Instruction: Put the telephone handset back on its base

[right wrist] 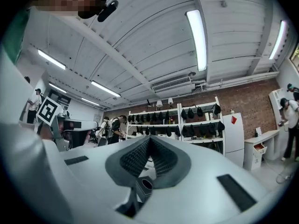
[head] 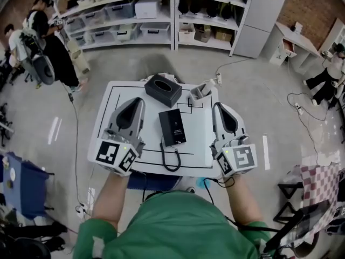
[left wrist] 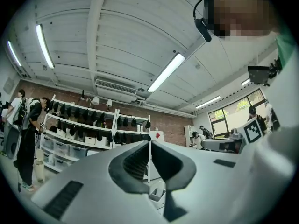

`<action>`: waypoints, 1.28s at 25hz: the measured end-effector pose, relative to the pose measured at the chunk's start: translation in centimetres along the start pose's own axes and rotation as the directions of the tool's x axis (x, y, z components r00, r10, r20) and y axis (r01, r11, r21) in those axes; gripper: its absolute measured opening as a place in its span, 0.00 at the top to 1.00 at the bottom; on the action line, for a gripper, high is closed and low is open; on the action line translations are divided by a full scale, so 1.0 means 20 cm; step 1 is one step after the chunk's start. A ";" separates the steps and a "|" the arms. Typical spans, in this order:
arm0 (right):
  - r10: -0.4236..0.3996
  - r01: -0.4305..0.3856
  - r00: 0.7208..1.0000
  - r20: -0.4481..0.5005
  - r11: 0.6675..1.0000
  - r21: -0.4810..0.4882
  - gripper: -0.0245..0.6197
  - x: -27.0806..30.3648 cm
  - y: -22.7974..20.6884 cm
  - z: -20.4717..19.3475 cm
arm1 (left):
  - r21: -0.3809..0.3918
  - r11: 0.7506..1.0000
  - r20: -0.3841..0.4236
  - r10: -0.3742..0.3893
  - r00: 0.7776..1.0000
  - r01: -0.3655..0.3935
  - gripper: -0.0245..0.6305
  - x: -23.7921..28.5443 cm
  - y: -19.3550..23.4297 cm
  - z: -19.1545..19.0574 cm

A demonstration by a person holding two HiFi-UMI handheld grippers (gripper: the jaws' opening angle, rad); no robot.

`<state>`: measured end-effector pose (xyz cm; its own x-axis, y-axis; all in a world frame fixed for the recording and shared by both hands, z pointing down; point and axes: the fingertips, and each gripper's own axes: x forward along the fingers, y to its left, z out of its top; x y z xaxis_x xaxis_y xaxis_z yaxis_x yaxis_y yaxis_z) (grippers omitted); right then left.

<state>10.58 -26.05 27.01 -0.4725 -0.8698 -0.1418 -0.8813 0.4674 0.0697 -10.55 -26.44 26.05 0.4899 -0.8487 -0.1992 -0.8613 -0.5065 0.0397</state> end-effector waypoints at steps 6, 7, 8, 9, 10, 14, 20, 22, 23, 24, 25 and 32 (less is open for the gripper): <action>-0.007 0.008 1.000 0.013 0.998 -0.057 0.93 -0.02 0.00 0.04 | 0.031 0.999 0.024 0.031 0.999 -0.032 0.91 -0.01 0.00 0.03; -0.009 0.010 1.000 0.014 0.998 -0.058 0.93 -0.02 0.00 0.04 | 0.035 0.999 0.025 0.031 0.999 -0.032 0.91 -0.01 0.00 0.04; -0.012 0.013 1.000 0.013 0.998 -0.058 0.93 -0.03 0.00 0.04 | 0.039 0.999 0.024 0.031 0.999 -0.032 0.91 -0.02 0.00 0.04; -0.014 0.015 1.000 0.012 0.998 -0.056 0.93 -0.03 0.00 0.04 | 0.041 0.999 0.022 0.031 0.999 -0.032 0.91 -0.02 0.00 0.04; -0.016 0.017 1.000 0.012 0.998 -0.055 0.93 -0.04 0.00 0.04 | 0.042 0.999 0.019 0.032 0.999 -0.033 0.91 -0.03 -0.01 0.03; -0.024 0.025 0.999 0.026 0.998 -0.055 0.93 -0.04 -0.01 0.06 | 0.050 0.998 0.019 0.032 0.999 -0.033 0.91 -0.03 -0.01 0.04; -0.020 0.021 1.000 0.024 0.998 -0.054 0.93 -0.03 -0.01 0.05 | 0.062 0.998 0.011 0.027 1.000 -0.027 0.91 -0.01 -0.02 0.02; -0.019 0.021 1.000 0.023 0.998 -0.054 0.93 -0.03 -0.01 0.04 | 0.065 0.998 0.010 0.022 1.000 -0.023 0.91 0.00 -0.03 0.02; -0.019 0.020 1.000 0.022 0.998 -0.055 0.93 -0.03 -0.02 0.04 | 0.066 0.998 0.010 0.021 1.000 -0.022 0.91 0.01 -0.03 0.02; -0.018 0.020 1.000 0.021 0.998 -0.056 0.93 -0.02 -0.02 0.04 | 0.067 0.998 0.010 0.020 1.000 -0.021 0.91 0.01 -0.03 0.01; -0.018 0.019 1.000 0.019 0.998 -0.056 0.93 -0.02 -0.02 0.03 | 0.068 0.997 0.009 0.020 1.000 -0.021 0.91 0.02 -0.03 0.01; -0.016 0.017 1.000 0.021 0.999 -0.050 0.93 -0.01 -0.04 0.03 | 0.075 0.997 0.004 0.028 1.000 -0.029 0.91 0.03 -0.03 0.00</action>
<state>11.36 -26.07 26.46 -0.4581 -0.8736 -0.1641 -0.8884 0.4440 0.1165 -9.82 -26.63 25.94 0.4646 -0.8621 -0.2023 -0.8827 -0.4691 -0.0283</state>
